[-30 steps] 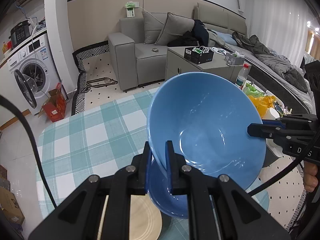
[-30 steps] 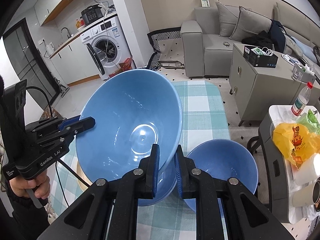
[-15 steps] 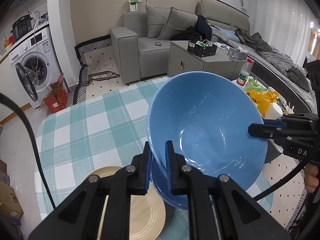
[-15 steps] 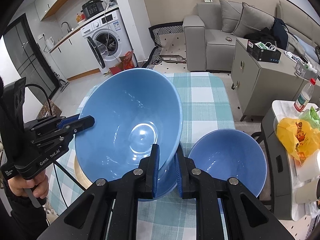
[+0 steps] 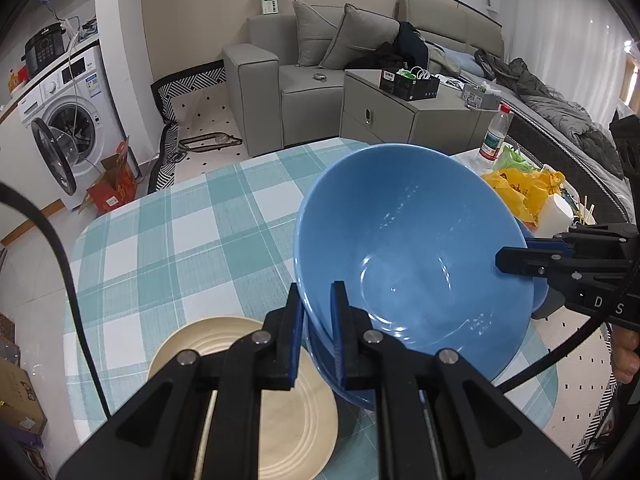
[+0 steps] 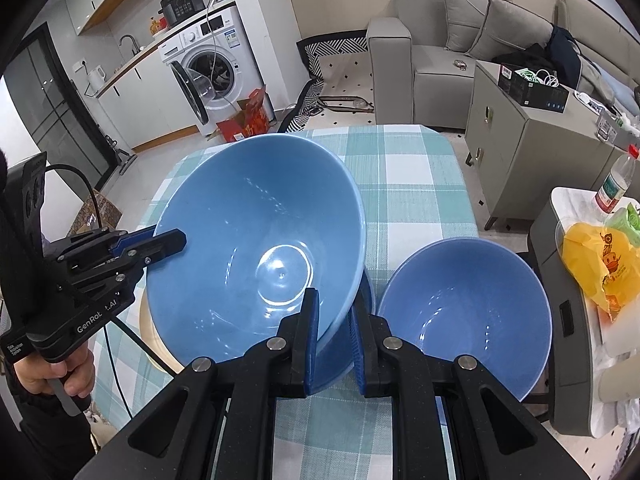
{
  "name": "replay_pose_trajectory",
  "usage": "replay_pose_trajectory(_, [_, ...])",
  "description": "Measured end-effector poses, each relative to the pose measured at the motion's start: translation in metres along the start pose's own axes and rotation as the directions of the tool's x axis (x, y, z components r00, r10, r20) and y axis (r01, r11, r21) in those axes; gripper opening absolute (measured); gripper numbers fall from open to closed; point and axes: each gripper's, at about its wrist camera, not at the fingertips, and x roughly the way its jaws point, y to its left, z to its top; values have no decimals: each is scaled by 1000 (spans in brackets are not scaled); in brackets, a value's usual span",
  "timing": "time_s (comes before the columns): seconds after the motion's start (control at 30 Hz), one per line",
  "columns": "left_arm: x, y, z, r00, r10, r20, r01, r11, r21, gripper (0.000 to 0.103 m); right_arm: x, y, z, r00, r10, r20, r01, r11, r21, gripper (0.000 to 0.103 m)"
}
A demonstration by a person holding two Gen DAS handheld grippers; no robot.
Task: Organize plates and bowls
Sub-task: 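Lift the gripped blue bowl and carry it over another blue bowl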
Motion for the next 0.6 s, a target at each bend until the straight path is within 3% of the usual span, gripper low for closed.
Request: replay_pose_trajectory(0.6, [21, -4, -16, 999, 3, -39, -2, 1000, 7, 11, 21, -4, -11, 999, -6, -42, 6, 1000, -2, 15])
